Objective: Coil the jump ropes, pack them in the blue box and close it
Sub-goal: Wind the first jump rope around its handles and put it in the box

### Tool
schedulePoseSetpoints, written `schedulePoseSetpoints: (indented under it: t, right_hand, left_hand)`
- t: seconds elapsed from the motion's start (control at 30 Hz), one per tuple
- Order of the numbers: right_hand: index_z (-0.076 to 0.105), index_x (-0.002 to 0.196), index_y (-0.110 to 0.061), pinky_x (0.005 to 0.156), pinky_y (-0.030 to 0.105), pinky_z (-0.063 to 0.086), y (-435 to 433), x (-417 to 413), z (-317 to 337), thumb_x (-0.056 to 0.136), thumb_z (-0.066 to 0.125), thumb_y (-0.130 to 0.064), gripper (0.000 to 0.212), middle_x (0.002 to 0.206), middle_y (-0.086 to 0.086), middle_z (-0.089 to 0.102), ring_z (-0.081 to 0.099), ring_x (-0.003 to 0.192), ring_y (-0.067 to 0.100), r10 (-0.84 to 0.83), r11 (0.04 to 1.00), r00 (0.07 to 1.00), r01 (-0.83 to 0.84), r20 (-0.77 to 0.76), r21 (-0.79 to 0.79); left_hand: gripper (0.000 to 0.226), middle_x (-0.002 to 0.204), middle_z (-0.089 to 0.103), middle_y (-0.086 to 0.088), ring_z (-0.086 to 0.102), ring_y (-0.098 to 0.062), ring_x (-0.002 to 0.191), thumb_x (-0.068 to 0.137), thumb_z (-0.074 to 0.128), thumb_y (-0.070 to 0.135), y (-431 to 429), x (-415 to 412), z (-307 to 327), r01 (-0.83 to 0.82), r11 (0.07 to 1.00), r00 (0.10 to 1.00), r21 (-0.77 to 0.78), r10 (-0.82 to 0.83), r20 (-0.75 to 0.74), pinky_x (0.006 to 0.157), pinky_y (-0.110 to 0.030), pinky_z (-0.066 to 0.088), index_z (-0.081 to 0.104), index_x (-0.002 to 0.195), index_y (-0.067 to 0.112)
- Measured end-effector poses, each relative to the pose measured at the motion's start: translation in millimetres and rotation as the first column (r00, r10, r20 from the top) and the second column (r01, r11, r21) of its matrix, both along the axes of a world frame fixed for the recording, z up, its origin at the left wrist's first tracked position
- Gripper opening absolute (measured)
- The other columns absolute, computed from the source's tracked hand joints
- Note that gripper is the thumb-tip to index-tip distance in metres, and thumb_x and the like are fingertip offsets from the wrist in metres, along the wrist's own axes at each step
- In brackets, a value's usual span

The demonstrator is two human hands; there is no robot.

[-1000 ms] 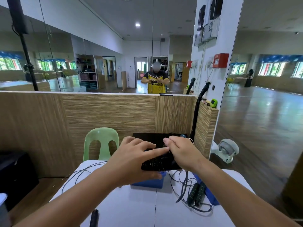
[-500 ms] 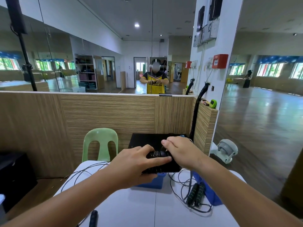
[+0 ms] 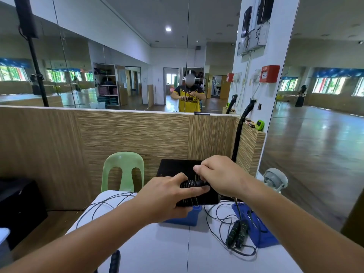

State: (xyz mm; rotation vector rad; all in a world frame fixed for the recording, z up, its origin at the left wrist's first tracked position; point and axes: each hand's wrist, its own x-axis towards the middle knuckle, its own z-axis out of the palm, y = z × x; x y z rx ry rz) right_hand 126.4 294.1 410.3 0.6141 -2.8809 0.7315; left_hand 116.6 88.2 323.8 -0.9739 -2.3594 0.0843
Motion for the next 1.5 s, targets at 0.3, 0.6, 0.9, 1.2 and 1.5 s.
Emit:
schedulePoseSetpoints:
  t: [0.3, 0.6, 0.9, 1.2, 1.5]
  right_hand:
    - [0.061, 0.078, -0.013, 0.058, 0.039, 0.043, -9, 35, -18, 0.104, 0.046, -0.034, 0.037, 0.064, -0.003, 0.055, 0.048, 0.056, 0.012, 0.036, 0.991, 0.999, -0.037, -0.011, -0.13]
    - [0.051, 0.083, -0.016, 0.053, 0.047, 0.045, -5, 62, -83, 0.107, 0.043, -0.029, 0.029, 0.056, -0.002, 0.05, 0.044, 0.051, 0.01, 0.106, 0.865, 0.991, -0.052, 0.079, -0.499]
    - [0.061, 0.09, -0.026, 0.053, 0.032, 0.043, 13, 70, -121, 0.109, 0.043, -0.021, 0.027, 0.06, 0.001, 0.056, 0.046, 0.051, 0.007, 0.14, 0.818, 0.988, -0.08, 0.062, -0.57]
    - [0.065, 0.085, -0.02, 0.06, 0.031, 0.053, 37, 60, -137, 0.108, 0.047, -0.018, 0.029, 0.069, 0.004, 0.07, 0.062, 0.057, 0.015, 0.111, 0.859, 0.992, -0.068, 0.055, -0.507]
    - [0.068, 0.101, -0.028, 0.071, 0.008, 0.043, 57, 25, -133, 0.101, 0.058, -0.031, 0.011, 0.087, -0.033, 0.063, 0.063, 0.08, -0.006, 0.197, 0.947, 0.968, -0.229, -0.156, -0.226]
  left_hand:
    - [0.039, 0.094, 0.057, 0.003, 0.056, -0.023, 0.053, 0.08, 0.058, 0.053, -4, 1, 16, -0.05, 0.998, 0.998, 0.041, 0.049, 0.033, 0.043, -0.03, 0.044, 0.048, 0.118, 0.045]
    - [0.07, 0.109, 0.053, 0.012, 0.06, -0.019, 0.07, 0.081, 0.036, 0.07, -5, 6, 18, -0.144, 0.985, 0.963, 0.089, 0.119, 0.242, 0.063, -0.033, 0.053, 0.005, 0.144, 0.075]
    - [0.067, 0.109, 0.053, 0.016, 0.06, -0.015, 0.079, 0.08, 0.036, 0.07, -5, 12, 13, -0.143, 0.978, 0.945, 0.15, 0.09, 0.314, 0.071, -0.033, 0.054, 0.008, 0.141, 0.079]
    - [0.066, 0.107, 0.052, 0.018, 0.055, -0.007, 0.089, 0.084, 0.046, 0.067, 7, 23, 17, -0.111, 0.956, 0.913, 0.273, -0.01, 0.407, 0.079, -0.033, 0.052, 0.015, 0.142, 0.078]
    - [0.069, 0.111, 0.045, 0.025, 0.05, -0.002, 0.093, 0.089, 0.057, 0.062, 22, 53, 22, 0.006, 0.961, 0.898, 0.277, -0.127, 0.421, 0.08, -0.02, 0.044, 0.015, 0.142, 0.078]
